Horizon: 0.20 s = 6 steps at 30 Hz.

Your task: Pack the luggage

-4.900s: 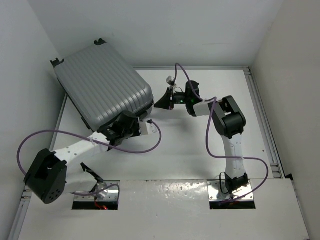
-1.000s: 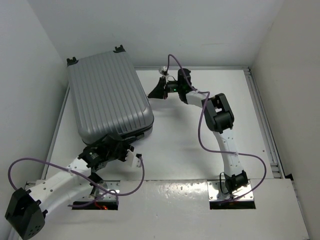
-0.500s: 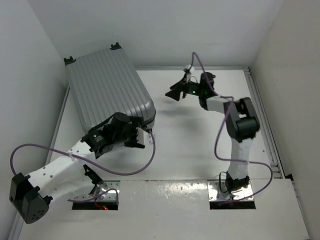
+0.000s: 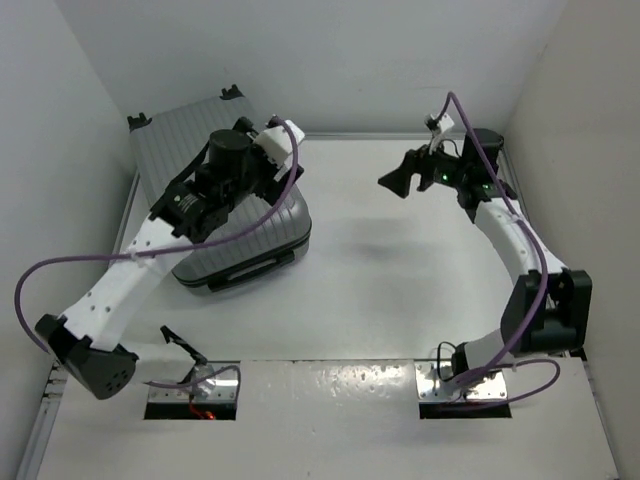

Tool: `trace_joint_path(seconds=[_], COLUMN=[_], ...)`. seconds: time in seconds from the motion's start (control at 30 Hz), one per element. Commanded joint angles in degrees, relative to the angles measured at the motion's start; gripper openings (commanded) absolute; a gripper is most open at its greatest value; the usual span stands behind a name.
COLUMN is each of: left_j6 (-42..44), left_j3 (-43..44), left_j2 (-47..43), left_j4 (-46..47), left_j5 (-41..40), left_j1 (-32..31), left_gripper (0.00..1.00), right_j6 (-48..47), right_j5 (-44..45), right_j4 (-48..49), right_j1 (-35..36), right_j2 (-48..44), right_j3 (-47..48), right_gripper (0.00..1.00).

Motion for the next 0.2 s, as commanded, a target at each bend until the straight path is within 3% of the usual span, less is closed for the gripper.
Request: trace_joint_path(seconds=[0.0, 0.17], left_j6=[-12.7, -22.2], left_j3=[-3.7, -13.7], left_j2=[2.3, -0.1], left_j4=[-11.3, -6.3], left_j5=[2.0, 11.1], left_j1=[6.3, 14.3], left_gripper=[0.99, 0.99], right_j6=[-8.7, -12.0], right_j5=[8.2, 12.9], right_j4=[-22.1, -24.8], right_j1=[-1.9, -6.1], right_j2=[-6.5, -15.7], right_j3=[-3.8, -10.7], right_gripper=[0.99, 0.99])
